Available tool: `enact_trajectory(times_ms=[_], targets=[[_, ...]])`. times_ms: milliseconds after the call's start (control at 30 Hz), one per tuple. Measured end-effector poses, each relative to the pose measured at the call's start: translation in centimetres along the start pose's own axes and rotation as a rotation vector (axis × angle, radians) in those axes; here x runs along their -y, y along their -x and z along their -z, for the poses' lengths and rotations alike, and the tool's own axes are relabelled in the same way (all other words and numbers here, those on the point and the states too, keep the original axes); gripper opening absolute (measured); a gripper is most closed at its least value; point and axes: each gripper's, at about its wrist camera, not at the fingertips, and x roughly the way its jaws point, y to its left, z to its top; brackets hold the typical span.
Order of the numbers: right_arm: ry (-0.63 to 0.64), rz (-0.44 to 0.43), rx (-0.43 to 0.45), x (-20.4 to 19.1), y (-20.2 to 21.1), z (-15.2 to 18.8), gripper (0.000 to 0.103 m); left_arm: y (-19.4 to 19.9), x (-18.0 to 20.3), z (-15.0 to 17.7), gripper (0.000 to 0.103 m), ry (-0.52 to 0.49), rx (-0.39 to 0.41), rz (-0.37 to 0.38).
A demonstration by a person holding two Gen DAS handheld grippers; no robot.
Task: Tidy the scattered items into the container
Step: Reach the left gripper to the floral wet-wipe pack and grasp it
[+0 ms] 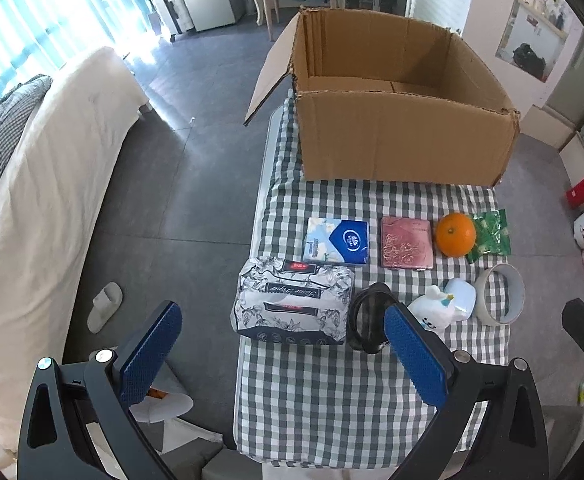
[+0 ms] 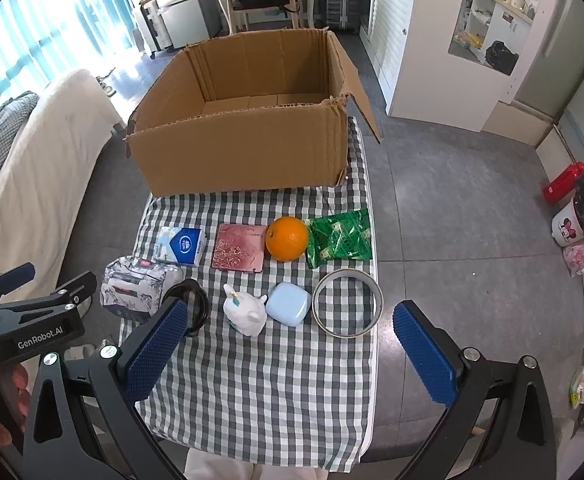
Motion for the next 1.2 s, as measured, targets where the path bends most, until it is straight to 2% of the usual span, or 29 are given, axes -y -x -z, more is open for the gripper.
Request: enact_trajectory(times_ms=[300,367,533,867,1000,1067,1167,1200], targets=[[0.053,-0.018,-0.027,-0.2,-0.5,0.8,0.103,-1.1,-0.2,0.6,0.103,-0.031,-0.020,0.058],[0.067,-0.024,-0.032,-0.2,-0.6,1.0,0.103,-2.3,-0.7,0.7,0.103,-0.017,-0.042,0.071],[0.075,-0.022,-0.041,-0.3,-1.2,1.4,0.103,-6.4,-0.7,1.0,0.103,-0.031,-0.073,0.033],[0.111,-0.001,-0.097,-0.3,-3.9,3.0,0.103,-14.4,-1.3,2.4,0.103,0.005,-0.109,0.074],[0.115,0.008,-0.107,-0.4,-4.6,3.0,0.103,-16.5,-2.0,2.8,0.103,0.049,-0.132,0.139],[0.109,0.013,-0.108,-0.3,-5.0,2.8,0.103,-16.5,-2.1,2.9,0.103,0.040,-0.126,0.159],[0.101,0.018,-0.101,0.0,-5.4,2.2,0.103,-16.1,-2.1,3.0,0.091,0.012,-0.127,0.193],[0.096,0.021,-0.098,0.1,-5.5,2.0,0.103,-15.8,-2.1,3.0,0.083,0.004,-0.124,0.196]])
